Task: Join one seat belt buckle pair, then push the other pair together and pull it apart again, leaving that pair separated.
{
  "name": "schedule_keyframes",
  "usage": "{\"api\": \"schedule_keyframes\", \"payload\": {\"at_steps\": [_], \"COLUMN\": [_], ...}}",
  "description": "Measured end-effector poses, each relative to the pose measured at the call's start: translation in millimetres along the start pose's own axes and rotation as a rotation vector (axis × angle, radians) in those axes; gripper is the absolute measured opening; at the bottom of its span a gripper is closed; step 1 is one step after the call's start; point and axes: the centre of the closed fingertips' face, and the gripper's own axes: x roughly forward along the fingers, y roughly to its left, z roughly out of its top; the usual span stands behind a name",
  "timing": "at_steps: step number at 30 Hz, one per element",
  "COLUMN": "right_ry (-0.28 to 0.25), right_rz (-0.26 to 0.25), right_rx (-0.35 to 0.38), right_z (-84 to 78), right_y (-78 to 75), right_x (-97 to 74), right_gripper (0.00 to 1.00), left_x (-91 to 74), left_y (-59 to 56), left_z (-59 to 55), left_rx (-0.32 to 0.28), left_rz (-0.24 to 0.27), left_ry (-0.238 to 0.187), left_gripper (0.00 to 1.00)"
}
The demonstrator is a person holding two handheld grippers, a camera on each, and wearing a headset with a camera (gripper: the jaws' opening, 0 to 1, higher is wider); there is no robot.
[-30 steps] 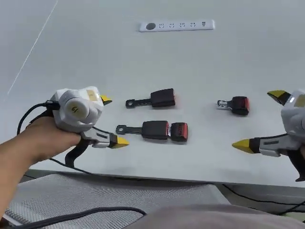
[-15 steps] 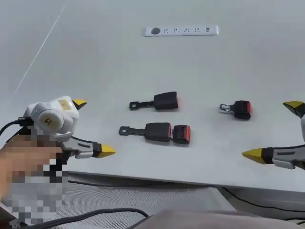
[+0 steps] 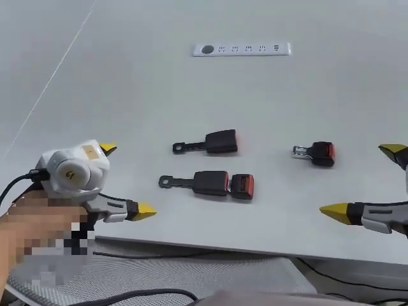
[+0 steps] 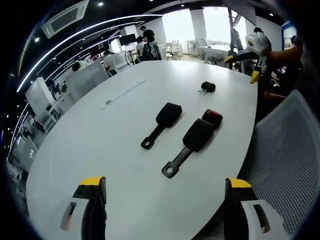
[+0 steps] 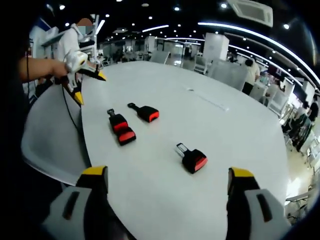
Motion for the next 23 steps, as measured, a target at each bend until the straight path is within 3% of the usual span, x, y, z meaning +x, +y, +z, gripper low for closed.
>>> {"api": "schedule_keyframes", "payload": {"at_steps": [23], "right_ry": [0.018], "right_rz": [0.013], "right_rx": [0.038], "right_z": [-6.0], "right_y": [-1.5], "right_x": [-0.1], "right_gripper": [1.00], "left_x": [-1.7], "left_y": [7.6], "left_z": [-4.2], "left_rx": [-0.036], "left_rz": [0.016], "left_ry": [-0.002], "left_gripper": [1.00]}}
